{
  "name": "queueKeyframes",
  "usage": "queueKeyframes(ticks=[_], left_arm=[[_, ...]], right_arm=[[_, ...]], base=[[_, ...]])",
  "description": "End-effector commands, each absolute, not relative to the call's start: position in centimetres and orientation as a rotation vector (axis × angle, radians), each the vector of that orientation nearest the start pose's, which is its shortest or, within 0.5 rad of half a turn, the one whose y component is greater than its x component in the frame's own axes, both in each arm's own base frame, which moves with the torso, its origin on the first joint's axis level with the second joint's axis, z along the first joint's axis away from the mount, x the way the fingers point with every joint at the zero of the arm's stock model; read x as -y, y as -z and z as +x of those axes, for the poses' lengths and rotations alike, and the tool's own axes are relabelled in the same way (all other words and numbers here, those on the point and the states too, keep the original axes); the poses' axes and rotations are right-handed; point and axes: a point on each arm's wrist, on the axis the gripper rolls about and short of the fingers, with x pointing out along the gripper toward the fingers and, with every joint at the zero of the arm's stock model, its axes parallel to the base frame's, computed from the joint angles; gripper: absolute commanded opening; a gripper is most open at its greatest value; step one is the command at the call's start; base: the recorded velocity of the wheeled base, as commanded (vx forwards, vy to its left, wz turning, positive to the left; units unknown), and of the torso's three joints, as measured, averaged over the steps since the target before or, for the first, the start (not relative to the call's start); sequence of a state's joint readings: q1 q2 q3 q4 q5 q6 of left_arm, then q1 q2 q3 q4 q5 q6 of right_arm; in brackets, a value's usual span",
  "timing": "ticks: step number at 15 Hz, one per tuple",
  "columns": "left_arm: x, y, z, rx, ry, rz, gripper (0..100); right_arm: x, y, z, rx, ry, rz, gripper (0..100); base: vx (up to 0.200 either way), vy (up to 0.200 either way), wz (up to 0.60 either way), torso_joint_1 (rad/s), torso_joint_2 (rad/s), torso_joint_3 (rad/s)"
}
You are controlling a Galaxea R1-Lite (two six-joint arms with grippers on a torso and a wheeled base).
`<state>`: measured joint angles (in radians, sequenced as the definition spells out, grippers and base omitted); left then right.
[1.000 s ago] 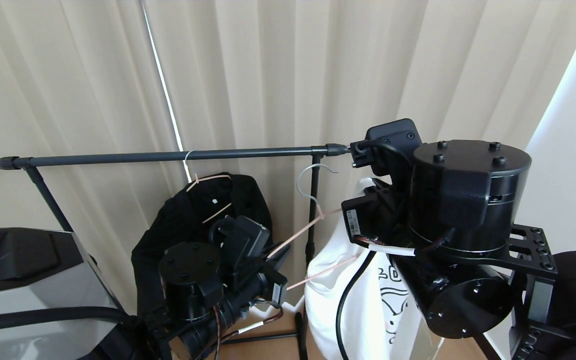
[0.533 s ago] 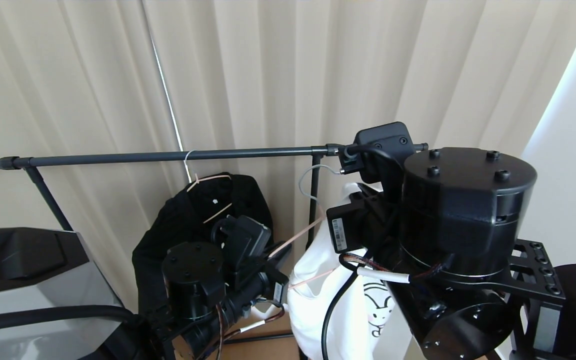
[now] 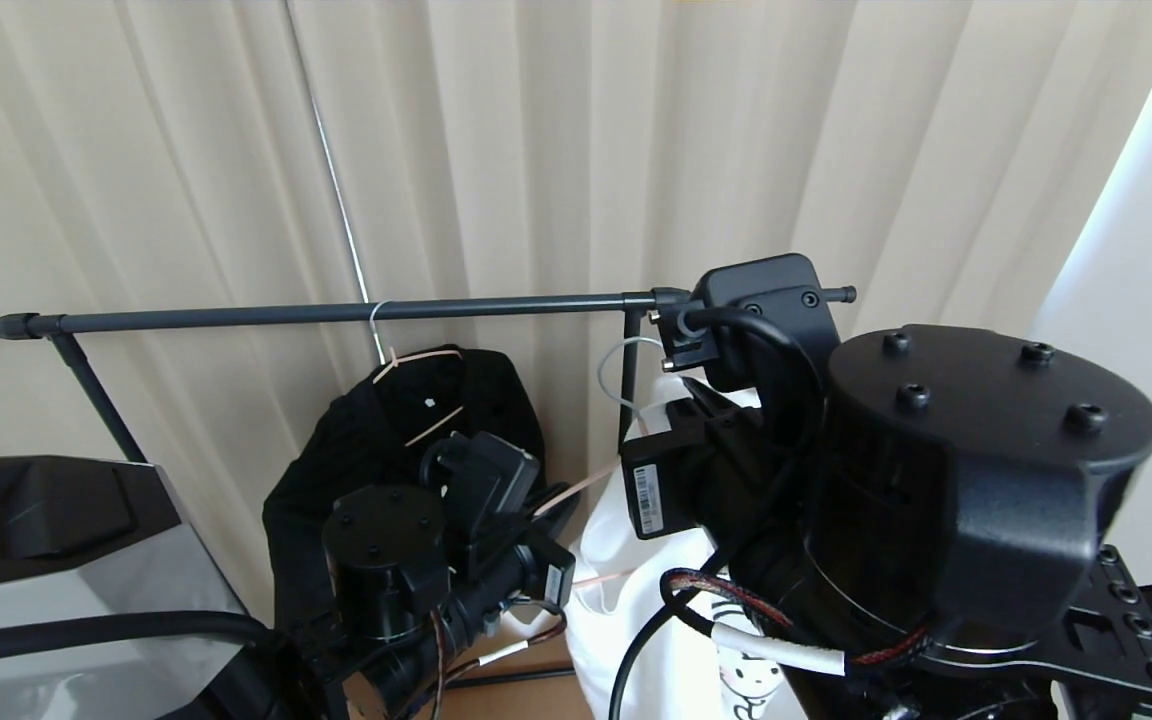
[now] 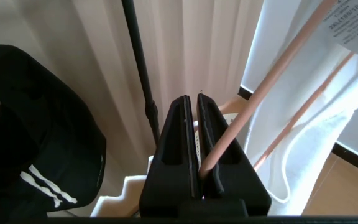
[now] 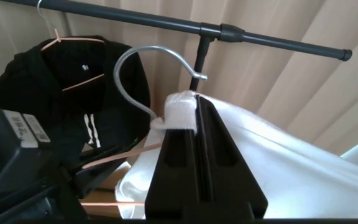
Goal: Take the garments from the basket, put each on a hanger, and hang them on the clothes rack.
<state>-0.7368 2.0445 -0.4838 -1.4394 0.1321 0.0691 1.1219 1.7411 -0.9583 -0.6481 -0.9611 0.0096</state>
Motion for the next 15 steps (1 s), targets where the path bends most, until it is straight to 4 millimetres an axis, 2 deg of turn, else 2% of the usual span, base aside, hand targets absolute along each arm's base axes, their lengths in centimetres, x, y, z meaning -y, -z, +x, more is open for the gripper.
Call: queueKeyframes(ticks=[1,4,5,11,15], left_arm=[[21.0,-8.1,23.6,-0.089,0.6,0.118,0],[20.8,-8.2,23.6,-0.087,0.597,0.117,0],[20.8,-8.2,23.5,-0.085,0.597,0.116,0],[19.7,-9.1,24.0,-0.063,0.554,0.099,0],[19.2,-9.6,23.7,-0.054,0.546,0.091,0]], right_arm=[[-28.1,-21.3,15.4,-0.069,-0.165,-0.108,0],[-28.0,-21.2,15.5,-0.071,-0.159,-0.11,0],[-27.9,-21.2,15.8,-0.072,-0.148,-0.113,100],[-26.2,-21.7,18.0,-0.067,-0.062,-0.115,100],[-26.0,-21.8,18.4,-0.065,-0.049,-0.111,100]], base=[[0.0,0.0,0.0,0.0,0.0,0.0],[0.0,0.0,0.0,0.0,0.0,0.0],[0.0,0.0,0.0,0.0,0.0,0.0],[0.0,0.0,0.0,0.0,0.0,0.0],[0.0,0.0,0.0,0.0,0.0,0.0]])
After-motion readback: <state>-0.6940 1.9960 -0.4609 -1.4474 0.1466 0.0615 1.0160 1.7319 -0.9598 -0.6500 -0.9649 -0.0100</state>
